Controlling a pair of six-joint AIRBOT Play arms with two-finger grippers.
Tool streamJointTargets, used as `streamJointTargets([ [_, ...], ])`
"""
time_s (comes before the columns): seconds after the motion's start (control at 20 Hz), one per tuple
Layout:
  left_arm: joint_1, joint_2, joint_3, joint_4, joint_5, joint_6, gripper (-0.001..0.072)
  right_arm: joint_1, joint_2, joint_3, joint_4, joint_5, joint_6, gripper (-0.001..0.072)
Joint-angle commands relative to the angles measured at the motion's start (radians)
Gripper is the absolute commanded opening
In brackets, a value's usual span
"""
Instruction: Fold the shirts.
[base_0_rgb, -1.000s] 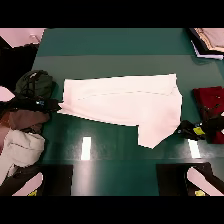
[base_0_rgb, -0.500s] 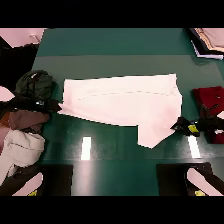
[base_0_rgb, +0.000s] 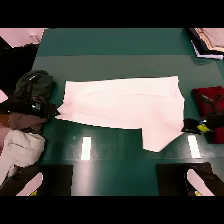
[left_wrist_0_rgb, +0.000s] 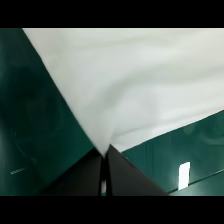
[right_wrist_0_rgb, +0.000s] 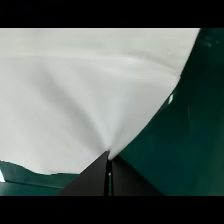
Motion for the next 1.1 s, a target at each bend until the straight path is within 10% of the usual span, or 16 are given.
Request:
streamJointTargets([
  [0.0, 0.000, 0.078, 0.002, 0.004, -0.108, 0.000, 0.0025, 0.005, 0.128, 0.095, -0.070, 0.130, 0.020, 0.0027],
  [0.35, 0.000, 0.077, -0.006, 0.002, 0.107, -0.007, 0.0025, 0.005, 0.100, 0.214, 0.042, -0.086, 0.035, 0.0027],
  [1.05, 0.000, -0.247, -0.005, -0.035, 0.598, -0.060, 0.0025, 0.160, -0.545, 0.575, 0.097, -0.417, 0.111, 0.0028],
])
